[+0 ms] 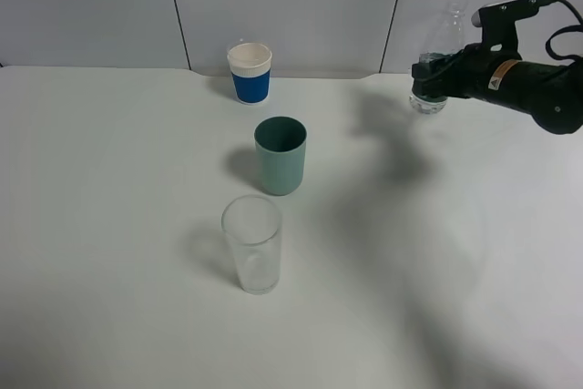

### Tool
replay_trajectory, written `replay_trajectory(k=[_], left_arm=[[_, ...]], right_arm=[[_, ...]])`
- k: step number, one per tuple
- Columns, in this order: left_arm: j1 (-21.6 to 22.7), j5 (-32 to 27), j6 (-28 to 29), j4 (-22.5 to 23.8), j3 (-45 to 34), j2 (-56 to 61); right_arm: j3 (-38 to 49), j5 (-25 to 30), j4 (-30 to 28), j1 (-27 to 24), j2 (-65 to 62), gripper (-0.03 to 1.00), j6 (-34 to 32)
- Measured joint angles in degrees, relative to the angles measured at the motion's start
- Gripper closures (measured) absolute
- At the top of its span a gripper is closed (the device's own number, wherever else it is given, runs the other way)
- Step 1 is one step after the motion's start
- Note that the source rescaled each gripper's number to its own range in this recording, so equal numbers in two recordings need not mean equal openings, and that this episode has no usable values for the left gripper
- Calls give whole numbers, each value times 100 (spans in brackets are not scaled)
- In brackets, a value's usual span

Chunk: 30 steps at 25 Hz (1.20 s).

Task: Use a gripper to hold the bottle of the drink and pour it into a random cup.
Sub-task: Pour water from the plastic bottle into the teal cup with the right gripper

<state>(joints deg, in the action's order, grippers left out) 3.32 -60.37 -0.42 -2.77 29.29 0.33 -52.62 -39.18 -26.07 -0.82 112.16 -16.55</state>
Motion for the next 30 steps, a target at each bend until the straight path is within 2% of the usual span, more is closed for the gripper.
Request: replay_trajectory(k=[10,15,23,30], left_arm=[[0,0,0,0,0,0],[0,0,0,0,0,0],[0,0,0,0,0,0],[0,0,0,-3,0,0]], right_arm=[[2,1009,19,605,-679,97,0],[7,1382,69,1063,-895,97,35],[7,2015,119,1754,-1057,97,871],[-91,2190,23,2134,-1229,97,958]])
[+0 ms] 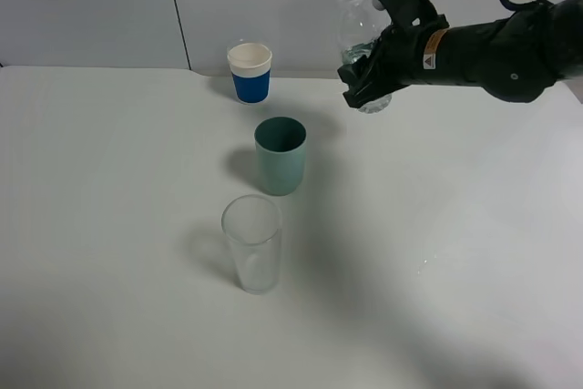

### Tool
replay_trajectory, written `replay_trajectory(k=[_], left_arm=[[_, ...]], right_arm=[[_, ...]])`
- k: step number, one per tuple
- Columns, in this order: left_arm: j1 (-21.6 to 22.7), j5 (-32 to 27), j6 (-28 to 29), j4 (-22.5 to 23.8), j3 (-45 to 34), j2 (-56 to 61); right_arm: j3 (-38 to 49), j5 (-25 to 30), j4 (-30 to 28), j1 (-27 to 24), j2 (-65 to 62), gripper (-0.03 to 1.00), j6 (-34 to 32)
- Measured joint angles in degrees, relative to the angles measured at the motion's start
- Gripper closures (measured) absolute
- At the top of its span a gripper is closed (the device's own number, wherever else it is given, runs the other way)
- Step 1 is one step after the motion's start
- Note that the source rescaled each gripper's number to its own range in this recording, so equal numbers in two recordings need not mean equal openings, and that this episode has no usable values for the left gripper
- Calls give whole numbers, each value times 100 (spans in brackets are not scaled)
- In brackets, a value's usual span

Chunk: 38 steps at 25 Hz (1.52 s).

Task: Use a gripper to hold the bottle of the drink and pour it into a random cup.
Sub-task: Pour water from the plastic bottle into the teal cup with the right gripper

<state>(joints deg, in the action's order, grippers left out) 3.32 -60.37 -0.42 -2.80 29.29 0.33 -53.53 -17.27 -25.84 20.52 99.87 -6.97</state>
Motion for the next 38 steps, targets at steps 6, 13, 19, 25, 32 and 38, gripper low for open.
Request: replay_trajectory(k=[6,13,19,25,32,38], left_arm=[[0,0,0,0,0,0],[0,0,0,0,0,0],[0,0,0,0,0,0],[0,0,0,0,0,0],[0,0,0,0,0,0],[0,0,0,0,0,0]], right_arm=[[-373,480,-629,243,-121,97,0],[-550,1045,-1567,394,-121,97,166],[-550,1223,-2223,607,-121,97,544],[-550,1508,-2509,736,-121,97,947],[-574,2044,-2513,931,-108,97,1243],[-975,2824,-2521,1228,143,97,1362]])
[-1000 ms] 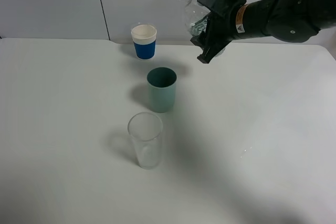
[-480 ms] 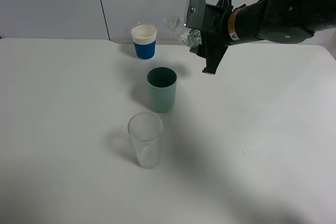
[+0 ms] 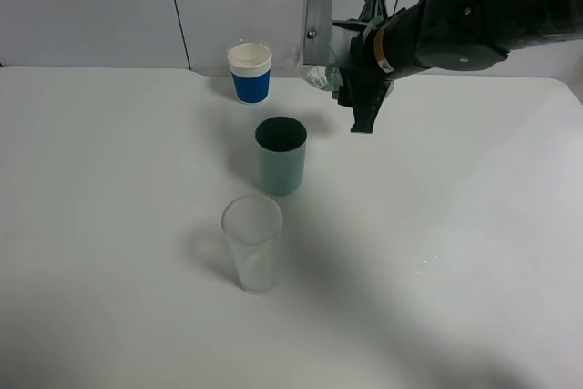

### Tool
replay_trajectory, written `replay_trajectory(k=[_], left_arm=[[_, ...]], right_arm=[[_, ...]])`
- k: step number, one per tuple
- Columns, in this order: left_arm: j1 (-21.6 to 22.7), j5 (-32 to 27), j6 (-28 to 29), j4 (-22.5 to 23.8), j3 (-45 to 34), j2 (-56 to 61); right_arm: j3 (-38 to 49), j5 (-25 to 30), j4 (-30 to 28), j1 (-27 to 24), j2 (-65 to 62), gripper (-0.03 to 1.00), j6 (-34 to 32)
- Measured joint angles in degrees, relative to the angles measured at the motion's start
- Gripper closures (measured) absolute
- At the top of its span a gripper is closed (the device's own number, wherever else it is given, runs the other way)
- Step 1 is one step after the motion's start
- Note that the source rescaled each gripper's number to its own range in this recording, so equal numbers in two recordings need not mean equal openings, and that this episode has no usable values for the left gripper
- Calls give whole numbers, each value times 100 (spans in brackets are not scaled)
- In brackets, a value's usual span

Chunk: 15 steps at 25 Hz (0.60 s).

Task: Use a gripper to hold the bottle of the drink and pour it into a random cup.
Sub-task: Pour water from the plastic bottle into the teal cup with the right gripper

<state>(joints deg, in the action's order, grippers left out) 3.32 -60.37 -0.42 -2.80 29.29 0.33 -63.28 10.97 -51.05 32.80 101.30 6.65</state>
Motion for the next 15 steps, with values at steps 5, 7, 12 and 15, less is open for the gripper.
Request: replay_trajectory(k=[5,7,12,15], left_arm=[[0,0,0,0,0,0],[0,0,0,0,0,0],[0,0,0,0,0,0],[0,0,0,0,0,0]], right_arm=[[-232,243,-237,278,193,97,43],[-254,299,-285,345,259,97,133],[-254,380,-330,366,291,97,293],[-254,568,-403,366,291,97,383]])
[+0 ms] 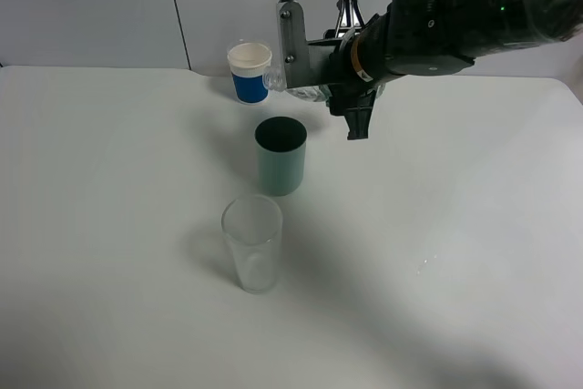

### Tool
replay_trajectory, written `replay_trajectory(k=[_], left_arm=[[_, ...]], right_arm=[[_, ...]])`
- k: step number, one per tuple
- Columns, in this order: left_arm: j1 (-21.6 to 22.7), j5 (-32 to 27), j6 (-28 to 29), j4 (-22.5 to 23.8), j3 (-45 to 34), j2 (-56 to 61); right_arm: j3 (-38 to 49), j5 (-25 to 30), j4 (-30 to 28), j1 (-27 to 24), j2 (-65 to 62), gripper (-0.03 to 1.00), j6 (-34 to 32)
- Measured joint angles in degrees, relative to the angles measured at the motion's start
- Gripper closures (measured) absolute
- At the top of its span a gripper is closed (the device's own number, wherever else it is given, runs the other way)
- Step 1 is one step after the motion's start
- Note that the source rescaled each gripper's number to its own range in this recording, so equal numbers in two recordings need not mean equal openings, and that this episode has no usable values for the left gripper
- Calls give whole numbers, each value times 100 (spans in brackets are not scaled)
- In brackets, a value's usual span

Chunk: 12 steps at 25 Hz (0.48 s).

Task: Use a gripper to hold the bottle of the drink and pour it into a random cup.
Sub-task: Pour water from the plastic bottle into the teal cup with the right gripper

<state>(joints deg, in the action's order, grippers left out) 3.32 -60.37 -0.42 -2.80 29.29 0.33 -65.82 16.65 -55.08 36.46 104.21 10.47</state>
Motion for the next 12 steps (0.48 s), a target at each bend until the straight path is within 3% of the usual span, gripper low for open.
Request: replay_trajectory(k=[12], left_arm=[[0,0,0,0,0,0]], right_arm=[[-5,310,-390,0,0,97,62]])
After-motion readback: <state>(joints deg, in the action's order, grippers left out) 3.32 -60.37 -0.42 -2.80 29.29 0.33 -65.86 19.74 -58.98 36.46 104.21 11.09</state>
